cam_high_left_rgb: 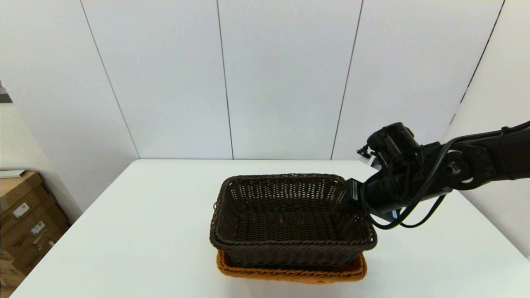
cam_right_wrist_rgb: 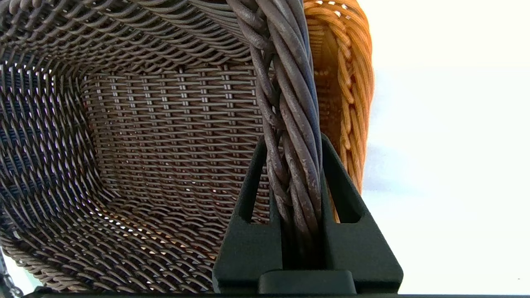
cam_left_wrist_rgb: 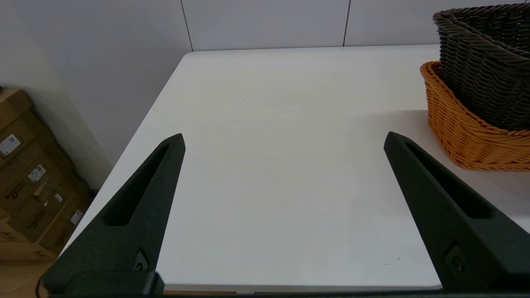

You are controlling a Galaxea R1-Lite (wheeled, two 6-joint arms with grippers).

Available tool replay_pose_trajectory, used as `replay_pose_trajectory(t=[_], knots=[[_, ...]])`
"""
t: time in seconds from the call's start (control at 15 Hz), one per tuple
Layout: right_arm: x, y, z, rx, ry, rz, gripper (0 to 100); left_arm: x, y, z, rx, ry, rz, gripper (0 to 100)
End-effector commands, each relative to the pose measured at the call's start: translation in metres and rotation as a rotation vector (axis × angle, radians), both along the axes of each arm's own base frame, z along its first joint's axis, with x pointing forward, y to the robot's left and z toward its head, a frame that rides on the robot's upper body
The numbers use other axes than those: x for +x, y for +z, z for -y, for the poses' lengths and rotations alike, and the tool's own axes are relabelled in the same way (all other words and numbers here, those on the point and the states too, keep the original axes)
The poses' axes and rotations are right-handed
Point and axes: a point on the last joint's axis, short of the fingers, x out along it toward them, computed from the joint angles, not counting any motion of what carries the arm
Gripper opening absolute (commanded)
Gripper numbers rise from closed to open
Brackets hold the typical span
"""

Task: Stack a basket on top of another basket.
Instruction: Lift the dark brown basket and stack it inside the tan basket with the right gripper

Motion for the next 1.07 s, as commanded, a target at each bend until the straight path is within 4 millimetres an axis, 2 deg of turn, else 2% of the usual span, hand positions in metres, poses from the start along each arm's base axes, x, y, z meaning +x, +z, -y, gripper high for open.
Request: replay_pose_trajectory(t=[0.07,0.4,0.6,1.07], knots=[[0.0000,-0.0004,0.0004,0.002,-0.003,-0.005,0,0.0000,0.0001,0.0000,0.000,0.001,0.000,100],[0.0007,-0.0010,0.0000,-0.007,-0.007,0.007,0,0.0000,0.0001,0.0000,0.000,0.001,0.000,100],[0.0024,-0.0091,-0.0012,-0.087,-0.047,0.017,0,0.0000,0.0001,0.0000,0.000,0.001,0.000,100],[0.0013,-0.0048,-0.0014,-0.059,-0.041,0.020,0,0.0000,0.0001,0.0000,0.000,0.001,0.000,100]])
